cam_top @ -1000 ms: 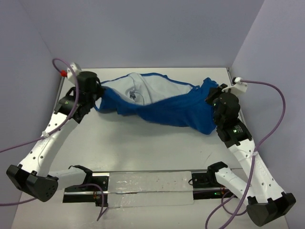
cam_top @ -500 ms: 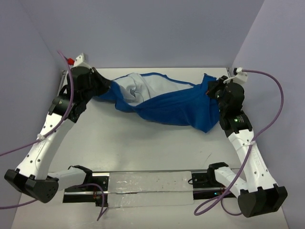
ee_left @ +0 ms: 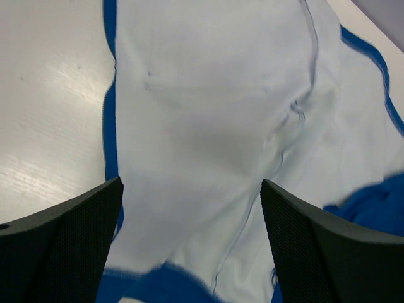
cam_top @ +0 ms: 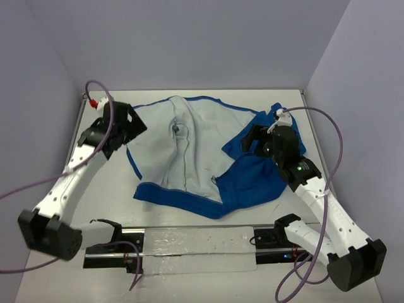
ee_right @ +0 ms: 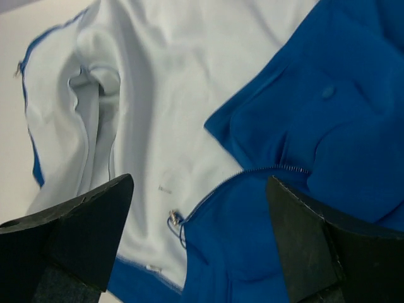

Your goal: Zip up the jacket

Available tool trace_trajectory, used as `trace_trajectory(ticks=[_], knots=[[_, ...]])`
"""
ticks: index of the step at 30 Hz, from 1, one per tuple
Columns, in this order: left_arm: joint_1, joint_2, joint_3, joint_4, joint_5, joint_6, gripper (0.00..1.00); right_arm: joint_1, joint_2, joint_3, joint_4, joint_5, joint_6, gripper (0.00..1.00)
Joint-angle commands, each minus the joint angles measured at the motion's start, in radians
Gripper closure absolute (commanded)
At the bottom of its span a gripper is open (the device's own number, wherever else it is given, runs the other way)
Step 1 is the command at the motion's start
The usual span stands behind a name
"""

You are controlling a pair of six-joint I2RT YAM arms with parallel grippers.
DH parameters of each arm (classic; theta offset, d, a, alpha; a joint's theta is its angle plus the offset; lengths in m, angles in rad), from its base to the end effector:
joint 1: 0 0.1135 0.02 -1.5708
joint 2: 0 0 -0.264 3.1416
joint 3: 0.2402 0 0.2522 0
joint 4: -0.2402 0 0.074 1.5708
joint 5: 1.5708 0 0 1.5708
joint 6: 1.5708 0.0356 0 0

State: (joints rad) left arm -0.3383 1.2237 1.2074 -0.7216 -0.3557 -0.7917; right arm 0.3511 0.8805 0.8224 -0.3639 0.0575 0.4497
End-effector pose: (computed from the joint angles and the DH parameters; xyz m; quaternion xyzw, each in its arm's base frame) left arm 0.2452 -0.0731 0.3455 -0.2720 0.8610 -0.0765 0.4229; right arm 0.1884 0.0668 0.3179 0.0570 0.8374 0.1895 0.5096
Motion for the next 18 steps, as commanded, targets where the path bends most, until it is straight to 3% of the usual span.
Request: trace_trajectory(ticks=[1,6,10,13,18], knots=[[0.135,0.185,0.150,0.027,0.024,0.026,0.06,0.009,0.056,0.178,-0.013,0.157,-0.026,0.07],[0.227,0.372,0.285,0.059,0.123,0.031,0.06,-0.023,0.250,0.332,-0.090,0.270,-0.012,0.03],[0.257,0.494,0.375,0.016,0.131,0.030,0.05,-0.173,0.374,0.397,-0.146,0.235,0.070,0.00],[0.285,0.531,0.375,0.019,0.177,0.034,0.05,-0.273,0.476,0.445,-0.165,0.210,0.075,0.00],[0.291,0.519,0.347,0.041,0.221,0.046,0.05,-0.308,0.758,0.628,-0.191,0.241,0.047,0.00]])
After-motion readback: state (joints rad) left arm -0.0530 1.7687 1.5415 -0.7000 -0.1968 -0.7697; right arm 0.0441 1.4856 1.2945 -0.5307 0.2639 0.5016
